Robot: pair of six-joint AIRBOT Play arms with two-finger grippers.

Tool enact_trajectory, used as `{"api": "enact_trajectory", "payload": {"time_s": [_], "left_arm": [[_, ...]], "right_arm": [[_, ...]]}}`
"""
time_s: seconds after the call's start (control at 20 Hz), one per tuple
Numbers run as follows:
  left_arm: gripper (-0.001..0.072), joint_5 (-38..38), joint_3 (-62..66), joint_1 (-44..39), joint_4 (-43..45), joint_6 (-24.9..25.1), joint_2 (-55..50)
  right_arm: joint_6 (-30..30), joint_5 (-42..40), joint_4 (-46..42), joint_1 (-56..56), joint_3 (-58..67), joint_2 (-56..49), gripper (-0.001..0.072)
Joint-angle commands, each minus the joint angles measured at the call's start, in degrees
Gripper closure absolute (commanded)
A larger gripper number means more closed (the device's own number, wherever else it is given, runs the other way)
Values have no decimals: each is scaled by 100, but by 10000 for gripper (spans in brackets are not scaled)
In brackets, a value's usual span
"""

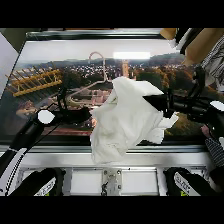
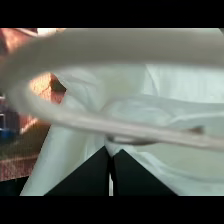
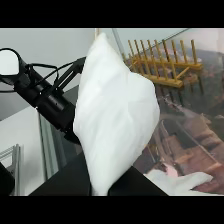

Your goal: Fold the clothes and pants, and hang the long-sleeved shirts on hangers.

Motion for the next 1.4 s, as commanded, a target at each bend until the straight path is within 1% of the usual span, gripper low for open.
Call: {"api": "enact_trajectory", "payload": {"time_s": [0.0, 0.1, 0.35, 0.5, 0.7, 1.0, 1.15, 1.2, 1.35], "left_arm": [[694, -140, -2, 44, 11, 26, 72], [694, -140, -2, 157, 11, 24, 72], [694, -280, -2, 787, 7, 96, 76], [694, -415, -2, 981, 4, 273, 76], [694, -442, -2, 990, 11, 369, 76], [694, -389, 0, 990, 17, 442, 76], [695, -348, 0, 990, 22, 474, 76], [694, -332, 7, 990, 90, 470, 76], [695, -573, 262, 990, 656, 345, 70]], "right_arm": [[216, -103, 247, 2, 7, 295, 703], [433, -101, 118, 0, 7, 426, 703], [636, -107, -667, 0, 7, 682, 703], [636, -149, -699, 0, 7, 737, 703], [634, -332, -726, -2, 7, 737, 703], [612, -378, -1405, -2, 7, 754, 703], [612, -378, -1447, -2, 7, 809, 703], [612, -380, -1469, -2, 7, 831, 703], [612, -382, -1510, -2, 7, 957, 703]]}}
